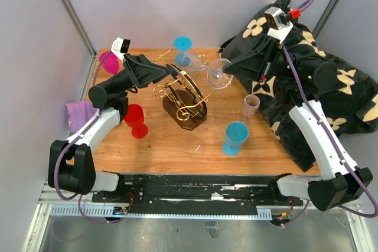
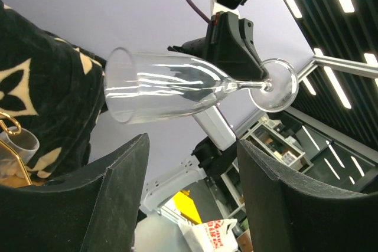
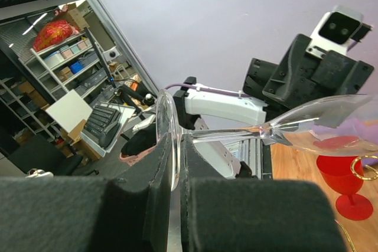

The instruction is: Take the wine glass off the wine glass rack

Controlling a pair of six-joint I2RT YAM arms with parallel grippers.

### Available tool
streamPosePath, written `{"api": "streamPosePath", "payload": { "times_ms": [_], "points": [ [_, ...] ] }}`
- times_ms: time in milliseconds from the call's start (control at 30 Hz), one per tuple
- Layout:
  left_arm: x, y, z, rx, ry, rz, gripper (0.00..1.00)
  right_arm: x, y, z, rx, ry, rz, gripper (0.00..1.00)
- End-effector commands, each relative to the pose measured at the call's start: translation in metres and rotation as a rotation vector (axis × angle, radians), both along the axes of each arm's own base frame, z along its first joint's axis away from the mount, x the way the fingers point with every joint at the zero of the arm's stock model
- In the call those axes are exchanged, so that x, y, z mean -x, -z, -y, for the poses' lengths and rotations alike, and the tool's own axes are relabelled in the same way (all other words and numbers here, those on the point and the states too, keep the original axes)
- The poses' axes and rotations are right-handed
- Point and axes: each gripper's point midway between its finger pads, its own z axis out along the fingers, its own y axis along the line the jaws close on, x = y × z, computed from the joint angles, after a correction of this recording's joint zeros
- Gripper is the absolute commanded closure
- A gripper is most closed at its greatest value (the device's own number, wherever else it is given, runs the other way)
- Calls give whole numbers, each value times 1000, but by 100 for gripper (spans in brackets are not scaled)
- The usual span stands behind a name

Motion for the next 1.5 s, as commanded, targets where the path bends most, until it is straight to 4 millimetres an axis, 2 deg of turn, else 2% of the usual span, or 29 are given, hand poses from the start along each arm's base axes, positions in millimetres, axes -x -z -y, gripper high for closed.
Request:
{"api": "streamPosePath", "payload": {
  "times_ms": [0, 133, 400, 733, 1033, 1133, 1333, 1400, 1467],
  "points": [
    [2, -1, 0, -1, 6, 50, 34, 29, -27, 3, -62, -34, 102, 99],
    [-2, -1, 0, -10, -12, 51, 34, 38, -33, -1, -69, -66, 113, 99],
    [-2, -8, 0, -5, -17, 66, 34, 44, -30, -7, -68, -100, 103, 99],
    [22, -34, -8, 83, 46, 108, 33, 30, -15, -17, -38, -88, 55, 99],
    [42, -44, -12, 115, 125, 114, 34, 24, -13, -19, -54, -102, 29, 99],
    [50, -45, -13, 117, 142, 130, 42, 24, -15, -19, -70, -117, 22, 99],
    [64, -50, -17, 132, 181, 155, 70, 20, -12, -21, -65, -117, 24, 99],
    [66, -51, -18, 133, 182, 159, 77, 20, -12, -20, -64, -117, 26, 99],
    [68, -53, -18, 138, 182, 163, 81, 19, -12, -20, -62, -117, 28, 99]
  ]
}}
